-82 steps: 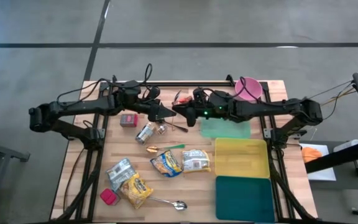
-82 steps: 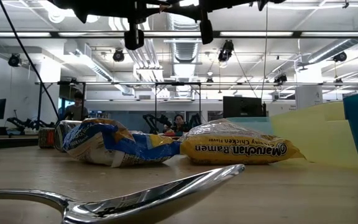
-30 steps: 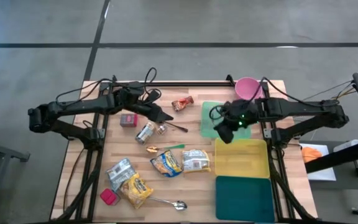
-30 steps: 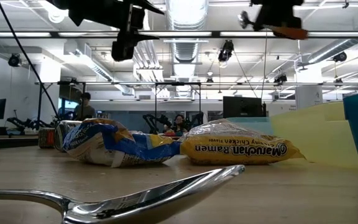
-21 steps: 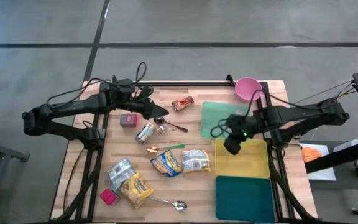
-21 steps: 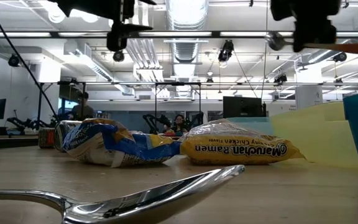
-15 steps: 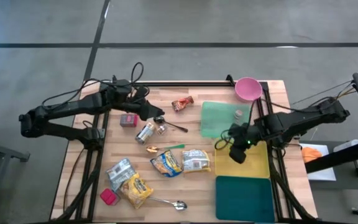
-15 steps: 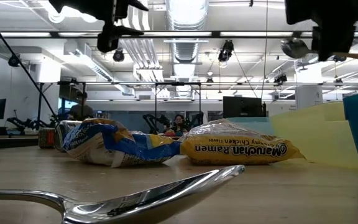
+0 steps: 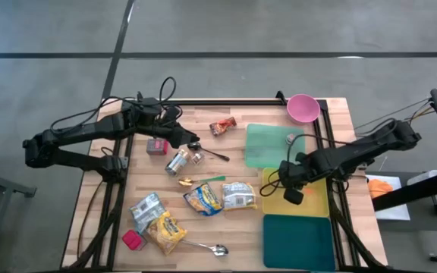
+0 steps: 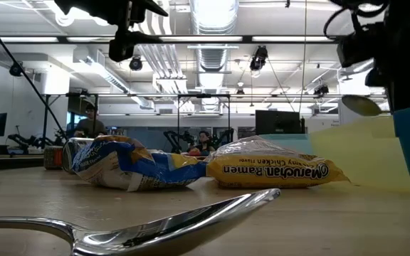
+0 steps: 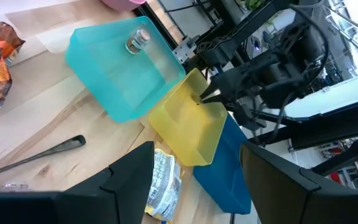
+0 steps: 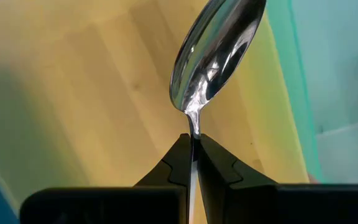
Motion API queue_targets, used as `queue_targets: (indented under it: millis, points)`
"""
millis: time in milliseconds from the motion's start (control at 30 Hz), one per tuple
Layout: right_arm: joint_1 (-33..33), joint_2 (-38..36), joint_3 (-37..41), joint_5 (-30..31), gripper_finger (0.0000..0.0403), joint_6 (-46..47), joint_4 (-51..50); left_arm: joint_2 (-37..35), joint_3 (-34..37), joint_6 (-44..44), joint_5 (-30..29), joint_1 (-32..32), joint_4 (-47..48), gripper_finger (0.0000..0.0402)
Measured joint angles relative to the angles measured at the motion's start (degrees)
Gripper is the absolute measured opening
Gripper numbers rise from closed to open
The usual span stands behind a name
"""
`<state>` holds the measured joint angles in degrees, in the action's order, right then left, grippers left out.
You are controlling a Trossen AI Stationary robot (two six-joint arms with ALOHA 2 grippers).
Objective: Pick & Place Food Item
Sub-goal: Put the orange spoon into the yellow bin
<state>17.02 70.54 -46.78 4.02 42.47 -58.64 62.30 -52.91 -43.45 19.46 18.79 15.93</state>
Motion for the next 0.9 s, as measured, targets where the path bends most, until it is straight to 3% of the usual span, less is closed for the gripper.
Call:
queue_targets:
  millis: [600, 900]
  points:
    - [-0.5, 14.8, 1.1, 2.2, 0.0011, -12.4, 7.9, 0.0, 0.0, 0.0, 0.0, 0.0, 0.4, 0.0242]
    - [-0.8, 19.9, 1.2, 4.6, 0.0011, -14.3, 10.0, 0.0, 0.0, -0.1, 0.0, 0.0, 0.7, 0.0242]
